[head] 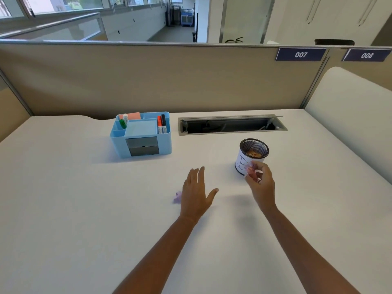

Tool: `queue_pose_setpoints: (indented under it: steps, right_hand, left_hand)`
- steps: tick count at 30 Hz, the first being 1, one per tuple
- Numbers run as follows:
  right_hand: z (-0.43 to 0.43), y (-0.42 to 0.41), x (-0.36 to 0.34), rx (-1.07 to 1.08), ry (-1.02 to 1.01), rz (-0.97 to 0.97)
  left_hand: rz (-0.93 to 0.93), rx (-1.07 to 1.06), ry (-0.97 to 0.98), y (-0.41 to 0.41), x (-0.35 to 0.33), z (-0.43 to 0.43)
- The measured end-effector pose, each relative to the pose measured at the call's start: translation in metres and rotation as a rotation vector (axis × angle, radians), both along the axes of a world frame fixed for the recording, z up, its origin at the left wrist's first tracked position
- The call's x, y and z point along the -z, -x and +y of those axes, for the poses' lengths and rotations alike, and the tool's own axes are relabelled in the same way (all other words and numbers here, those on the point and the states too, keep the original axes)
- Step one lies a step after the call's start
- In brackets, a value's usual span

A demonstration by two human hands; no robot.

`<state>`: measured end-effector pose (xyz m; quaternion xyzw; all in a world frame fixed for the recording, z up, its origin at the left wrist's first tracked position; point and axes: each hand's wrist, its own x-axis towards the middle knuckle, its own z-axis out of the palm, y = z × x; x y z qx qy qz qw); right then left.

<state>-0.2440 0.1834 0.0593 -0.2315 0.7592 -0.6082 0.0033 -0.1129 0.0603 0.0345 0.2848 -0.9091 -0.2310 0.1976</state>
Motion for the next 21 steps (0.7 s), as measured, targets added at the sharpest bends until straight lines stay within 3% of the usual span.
queue_pose_setpoints:
  steps: [6, 14, 21]
  right_hand:
    - [0.006, 0.040, -0.023, 0.047, -0.025, 0.092]
    - [0.001, 0.083, -0.044, 0.079, -0.225, 0.278]
    - [0.002, 0.102, -0.045, -0.043, -0.428, 0.351]
  left_hand:
    - [0.096, 0.070, -0.311, 0.047, -0.013, 0.016]
    - [0.085, 0.102, -0.534, 0.104, -0.019, 0.023]
    - [0.145, 0.053, -0.677, 0.136, -0.015, 0.021]
